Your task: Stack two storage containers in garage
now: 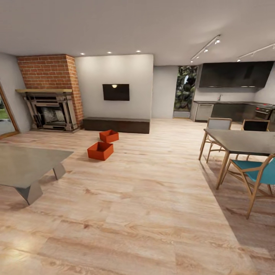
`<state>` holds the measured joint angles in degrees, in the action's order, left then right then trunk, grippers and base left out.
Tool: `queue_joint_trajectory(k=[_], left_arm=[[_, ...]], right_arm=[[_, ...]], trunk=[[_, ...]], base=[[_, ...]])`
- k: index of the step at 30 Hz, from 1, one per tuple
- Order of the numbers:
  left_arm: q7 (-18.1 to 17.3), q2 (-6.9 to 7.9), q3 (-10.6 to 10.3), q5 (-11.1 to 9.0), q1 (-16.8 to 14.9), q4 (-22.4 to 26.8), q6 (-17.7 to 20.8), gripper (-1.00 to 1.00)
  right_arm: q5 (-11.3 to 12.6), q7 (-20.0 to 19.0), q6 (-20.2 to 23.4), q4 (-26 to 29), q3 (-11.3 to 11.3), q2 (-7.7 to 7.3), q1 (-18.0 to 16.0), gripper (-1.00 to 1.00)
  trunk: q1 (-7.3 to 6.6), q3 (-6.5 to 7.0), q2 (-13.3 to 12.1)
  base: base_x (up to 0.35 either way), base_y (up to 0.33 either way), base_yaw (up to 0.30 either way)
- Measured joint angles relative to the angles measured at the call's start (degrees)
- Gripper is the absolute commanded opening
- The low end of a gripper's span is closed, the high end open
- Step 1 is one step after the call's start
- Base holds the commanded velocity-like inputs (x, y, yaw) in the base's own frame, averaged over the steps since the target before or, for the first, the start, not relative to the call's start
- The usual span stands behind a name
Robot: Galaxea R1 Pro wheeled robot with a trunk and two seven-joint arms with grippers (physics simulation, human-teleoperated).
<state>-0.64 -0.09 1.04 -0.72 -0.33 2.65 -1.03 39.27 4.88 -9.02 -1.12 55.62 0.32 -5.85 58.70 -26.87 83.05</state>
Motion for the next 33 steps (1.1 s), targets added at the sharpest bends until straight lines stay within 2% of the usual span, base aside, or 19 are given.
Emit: queue_joint_trajectory(k=[33], left_arm=[[0.0,0.0,0.0,0.0,0.0,0.0,0.0,1.0]], right_arm=[[-0.1,0.0,0.0,0.0,0.0,0.0,0.0,1.0]], trunk=[[0.0,0.0,0.0]], base=[[0.322,0.0,-0.004]])
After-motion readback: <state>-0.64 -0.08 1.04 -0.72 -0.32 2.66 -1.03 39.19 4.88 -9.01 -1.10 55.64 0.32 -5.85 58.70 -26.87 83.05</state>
